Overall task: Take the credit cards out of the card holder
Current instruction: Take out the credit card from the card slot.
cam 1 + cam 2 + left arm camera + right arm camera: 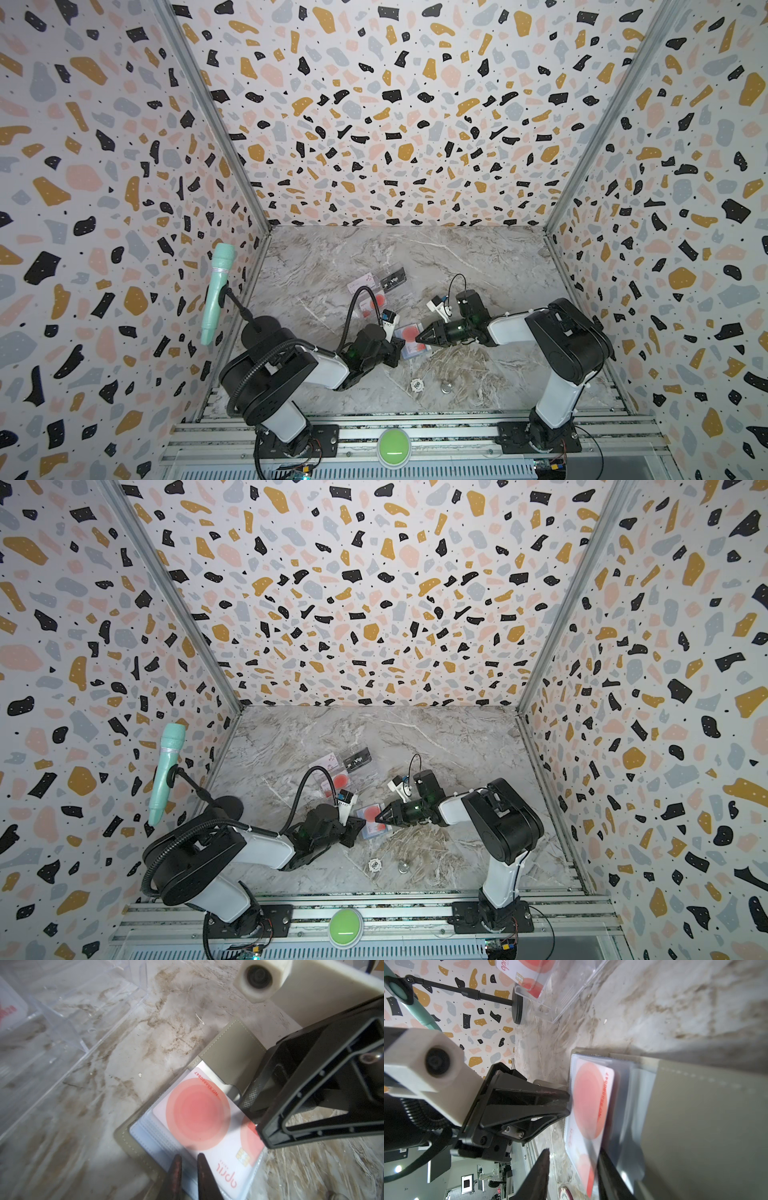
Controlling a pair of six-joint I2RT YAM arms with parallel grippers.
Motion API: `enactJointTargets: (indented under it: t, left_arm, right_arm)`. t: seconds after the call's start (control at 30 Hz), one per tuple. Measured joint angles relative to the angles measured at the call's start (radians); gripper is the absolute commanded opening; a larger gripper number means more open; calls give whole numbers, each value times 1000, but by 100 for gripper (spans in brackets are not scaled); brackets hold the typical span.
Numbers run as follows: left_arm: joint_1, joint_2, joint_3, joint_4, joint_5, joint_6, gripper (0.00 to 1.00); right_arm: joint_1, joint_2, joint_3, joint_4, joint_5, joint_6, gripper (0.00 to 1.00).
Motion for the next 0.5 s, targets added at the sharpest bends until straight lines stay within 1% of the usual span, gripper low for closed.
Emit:
enactJointTargets:
  t: [0.33, 0.5]
  left_arm:
    - [0, 0, -6, 12, -15, 0, 17]
    - [1, 0, -7, 14, -23, 0, 17]
  right_arm:
    - [-1, 47, -4, 97, -41, 61, 39]
    - [3, 71, 0, 125, -67, 74, 37]
